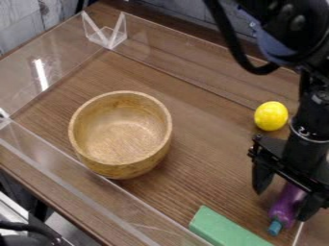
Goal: Put the purple eggplant in the brown bowl
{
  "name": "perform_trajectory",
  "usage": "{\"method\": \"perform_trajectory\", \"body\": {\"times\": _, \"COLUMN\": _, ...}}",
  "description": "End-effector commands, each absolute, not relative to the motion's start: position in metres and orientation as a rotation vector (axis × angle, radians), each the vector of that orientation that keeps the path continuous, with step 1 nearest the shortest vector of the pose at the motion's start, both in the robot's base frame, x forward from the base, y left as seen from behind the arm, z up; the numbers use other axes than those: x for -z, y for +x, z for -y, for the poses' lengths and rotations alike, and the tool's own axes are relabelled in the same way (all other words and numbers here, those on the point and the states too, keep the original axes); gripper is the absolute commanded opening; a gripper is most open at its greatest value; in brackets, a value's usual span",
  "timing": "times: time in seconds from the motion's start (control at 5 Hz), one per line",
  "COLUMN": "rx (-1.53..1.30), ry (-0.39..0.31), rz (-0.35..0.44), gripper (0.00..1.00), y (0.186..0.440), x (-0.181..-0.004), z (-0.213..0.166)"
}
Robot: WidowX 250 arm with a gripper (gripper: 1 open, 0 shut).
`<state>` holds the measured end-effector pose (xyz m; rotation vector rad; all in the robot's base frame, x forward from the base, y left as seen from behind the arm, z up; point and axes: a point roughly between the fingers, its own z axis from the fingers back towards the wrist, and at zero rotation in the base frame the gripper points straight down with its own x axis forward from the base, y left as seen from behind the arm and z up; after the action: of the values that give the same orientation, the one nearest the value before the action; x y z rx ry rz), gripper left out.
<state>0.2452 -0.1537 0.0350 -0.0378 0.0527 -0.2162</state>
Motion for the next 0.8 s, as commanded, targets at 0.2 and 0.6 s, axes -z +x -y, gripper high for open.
{"method": "perform_trajectory", "body": {"times": 0.2, "rx": 0.209, "ry": -0.060, "rz": 0.005, "gripper": 1.00, "y": 0.2623, "x": -0.0441, "z": 0.1563}}
{"method": "perform_trajectory", "body": {"times": 0.6, "rx": 0.204, "ry": -0.060, "rz": 0.008, "gripper": 1.00, "y": 0.2676, "x": -0.0401, "z": 0.1573}}
